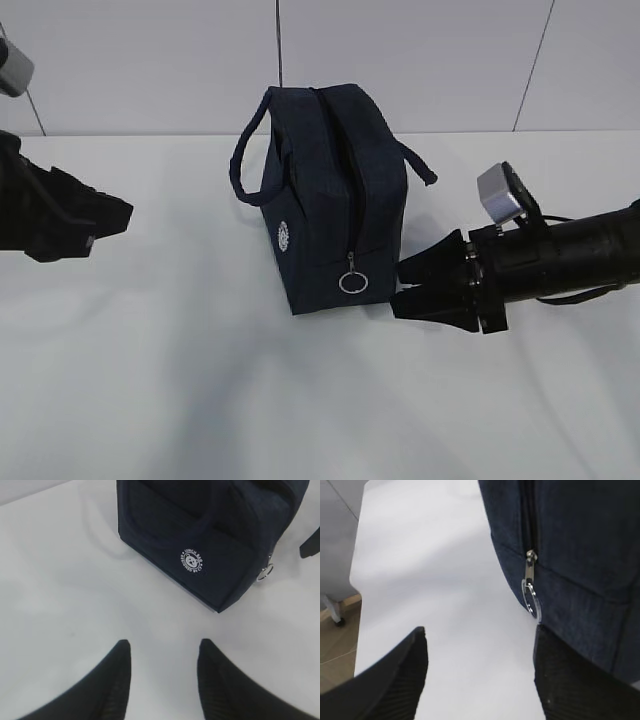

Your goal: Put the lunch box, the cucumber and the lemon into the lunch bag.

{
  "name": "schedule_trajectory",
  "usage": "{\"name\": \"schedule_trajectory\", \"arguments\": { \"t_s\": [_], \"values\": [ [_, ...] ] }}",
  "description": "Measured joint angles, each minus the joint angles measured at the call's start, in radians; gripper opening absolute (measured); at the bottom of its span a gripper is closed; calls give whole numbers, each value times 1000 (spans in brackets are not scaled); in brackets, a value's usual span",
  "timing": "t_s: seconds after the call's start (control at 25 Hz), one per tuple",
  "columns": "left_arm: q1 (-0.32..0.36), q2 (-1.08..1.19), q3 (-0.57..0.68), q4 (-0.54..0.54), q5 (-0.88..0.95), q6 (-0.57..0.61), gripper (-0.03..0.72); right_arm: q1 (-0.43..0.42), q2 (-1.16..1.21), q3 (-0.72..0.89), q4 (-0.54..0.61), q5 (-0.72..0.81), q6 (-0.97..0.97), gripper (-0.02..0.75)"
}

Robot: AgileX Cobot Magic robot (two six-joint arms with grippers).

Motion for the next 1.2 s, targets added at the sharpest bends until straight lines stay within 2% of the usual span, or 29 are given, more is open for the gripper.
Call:
{"name": "schedule_trajectory", "arguments": {
  "t_s": [0.28,0.64,1.2],
  "values": [
    [0,23,0,5,-25,0,319,26,47,-2,64,0,-80,461],
    [0,29,0,12,-35,0,319,47,95,-2,198,-2,-170,459],
    [0,29,0,14,-35,2,318,104,95,-2,259,-33,-213,456]
  ]
}}
